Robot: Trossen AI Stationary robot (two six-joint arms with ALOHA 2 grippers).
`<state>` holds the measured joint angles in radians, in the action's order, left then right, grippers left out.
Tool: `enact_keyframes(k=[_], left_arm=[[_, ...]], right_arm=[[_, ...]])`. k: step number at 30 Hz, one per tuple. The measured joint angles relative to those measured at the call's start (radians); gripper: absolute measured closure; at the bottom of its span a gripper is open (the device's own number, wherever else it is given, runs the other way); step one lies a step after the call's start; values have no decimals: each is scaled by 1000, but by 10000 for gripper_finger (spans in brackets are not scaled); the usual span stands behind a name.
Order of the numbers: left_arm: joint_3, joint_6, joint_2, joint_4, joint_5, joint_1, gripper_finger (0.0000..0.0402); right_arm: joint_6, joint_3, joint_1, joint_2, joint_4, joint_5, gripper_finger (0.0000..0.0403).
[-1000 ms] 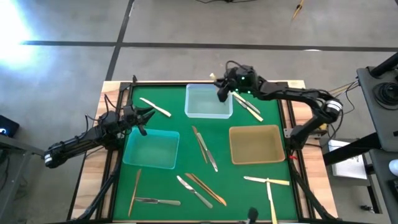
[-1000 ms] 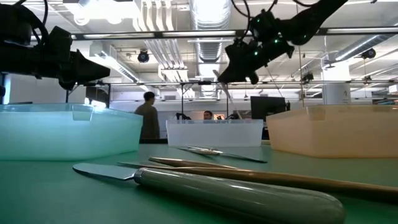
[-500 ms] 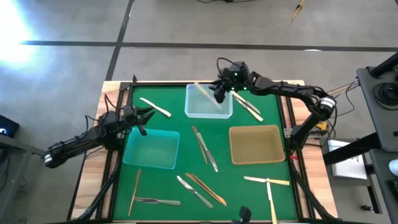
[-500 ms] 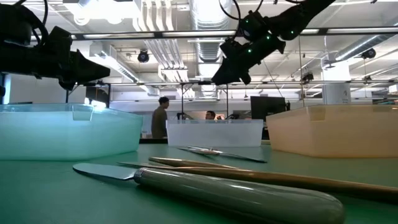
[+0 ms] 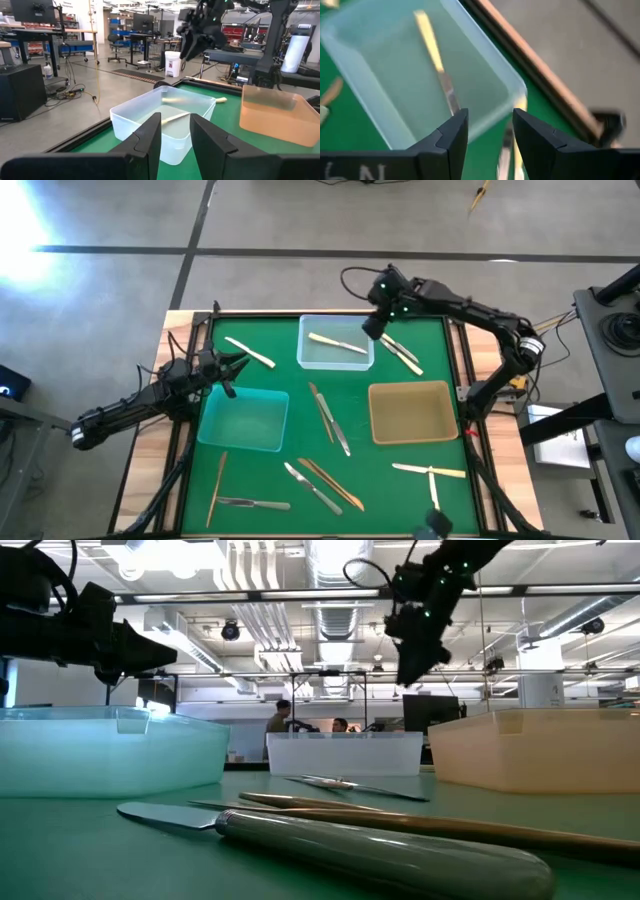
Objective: Sort silverware by color (type)
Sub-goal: Put the yellow knife into the transparent bin
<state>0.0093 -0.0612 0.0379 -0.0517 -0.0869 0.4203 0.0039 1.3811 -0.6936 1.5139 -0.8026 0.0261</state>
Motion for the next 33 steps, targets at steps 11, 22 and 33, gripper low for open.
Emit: enact_keyframes(k=[11, 22, 33], left_arm=[[0, 0, 0, 0, 0, 0, 315], [0, 0, 0, 0, 0, 0, 315], [0, 0, 0, 0, 0, 0, 315]], right_arm=[[131, -81, -55, 8, -277, 8, 253], [286, -206, -39, 8, -359, 6, 257], [259, -399, -37, 8, -193, 7, 252]])
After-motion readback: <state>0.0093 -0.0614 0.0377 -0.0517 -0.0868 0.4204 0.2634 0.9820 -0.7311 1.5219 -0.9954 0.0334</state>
